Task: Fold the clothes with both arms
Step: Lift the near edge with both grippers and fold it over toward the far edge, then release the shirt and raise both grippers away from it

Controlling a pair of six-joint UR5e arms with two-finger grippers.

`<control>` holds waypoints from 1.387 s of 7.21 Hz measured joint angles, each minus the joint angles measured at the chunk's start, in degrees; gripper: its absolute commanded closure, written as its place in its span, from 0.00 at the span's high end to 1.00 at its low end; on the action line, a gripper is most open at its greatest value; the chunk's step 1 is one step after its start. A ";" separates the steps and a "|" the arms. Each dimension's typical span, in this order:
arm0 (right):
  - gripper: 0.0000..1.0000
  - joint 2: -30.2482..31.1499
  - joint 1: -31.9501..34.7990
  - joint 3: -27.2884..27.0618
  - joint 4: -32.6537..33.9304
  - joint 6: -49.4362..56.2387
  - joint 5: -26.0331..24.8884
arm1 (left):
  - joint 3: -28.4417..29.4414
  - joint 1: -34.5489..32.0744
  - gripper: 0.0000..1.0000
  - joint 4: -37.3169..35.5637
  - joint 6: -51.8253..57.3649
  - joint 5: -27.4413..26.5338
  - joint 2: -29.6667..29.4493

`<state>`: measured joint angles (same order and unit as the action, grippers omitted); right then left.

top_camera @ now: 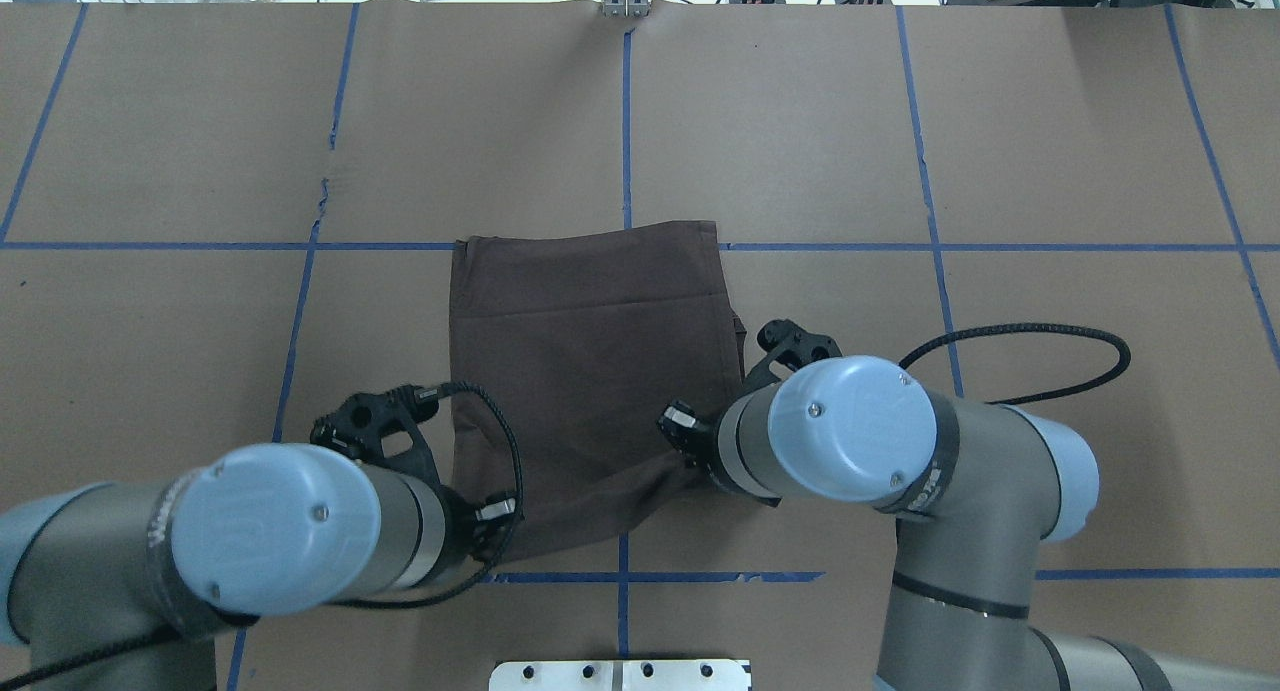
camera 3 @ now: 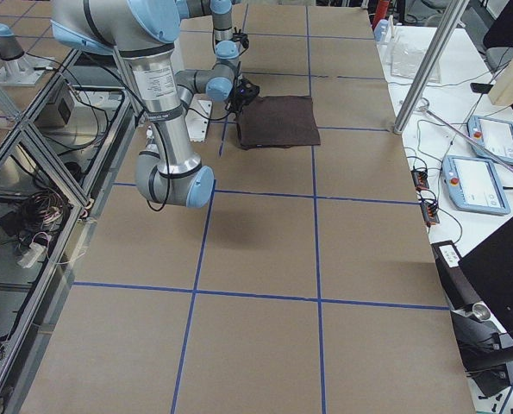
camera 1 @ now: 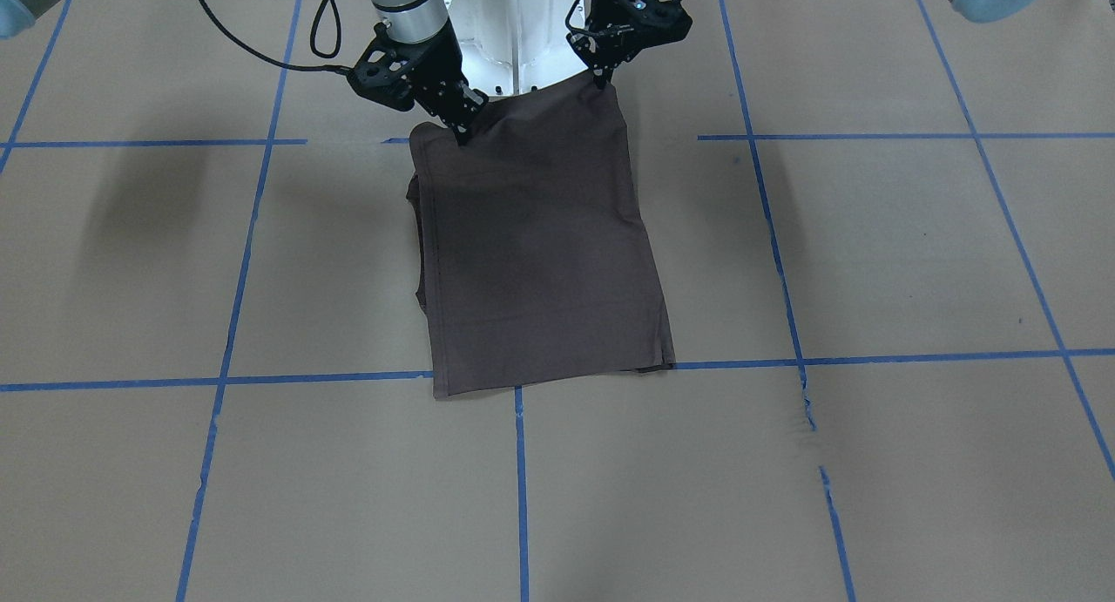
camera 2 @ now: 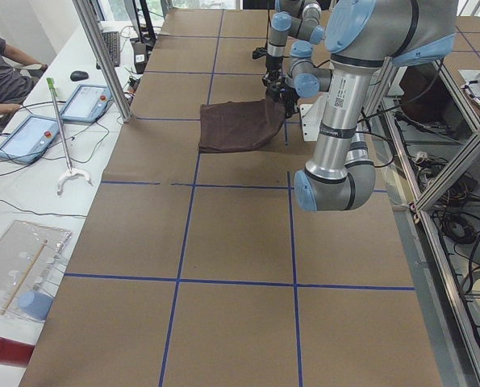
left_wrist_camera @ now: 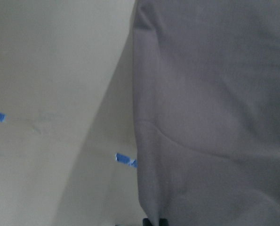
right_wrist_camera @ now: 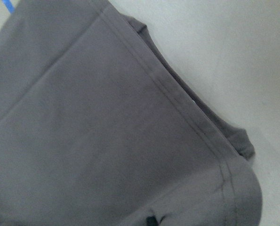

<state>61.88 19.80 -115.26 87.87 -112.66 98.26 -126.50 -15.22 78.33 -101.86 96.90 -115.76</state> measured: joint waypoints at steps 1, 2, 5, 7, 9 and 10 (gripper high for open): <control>0.00 -2.07 2.94 3.46 -2.40 1.49 0.68 | 2.52 -4.60 0.00 0.22 2.20 1.60 -1.76; 0.00 -4.83 5.41 8.34 -5.19 2.65 1.07 | 6.17 -9.01 0.00 0.56 4.65 2.57 -4.11; 0.00 -11.98 10.04 21.29 -9.39 4.35 1.49 | 18.52 -17.09 0.00 8.97 9.05 3.41 -7.13; 0.00 -13.10 11.09 24.95 -10.15 4.51 1.74 | 23.77 -18.36 0.00 14.38 9.28 3.39 -7.26; 0.99 -14.07 12.22 27.31 -10.35 4.72 2.96 | 24.83 -18.78 0.99 15.52 9.31 3.35 -7.31; 1.00 -16.89 13.17 32.11 -10.73 5.57 3.23 | 26.09 -19.65 1.00 16.24 9.75 3.27 -7.73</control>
<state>45.00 32.98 -83.15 77.13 -107.09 101.50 -100.41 -34.87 94.57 -92.11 100.17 -123.49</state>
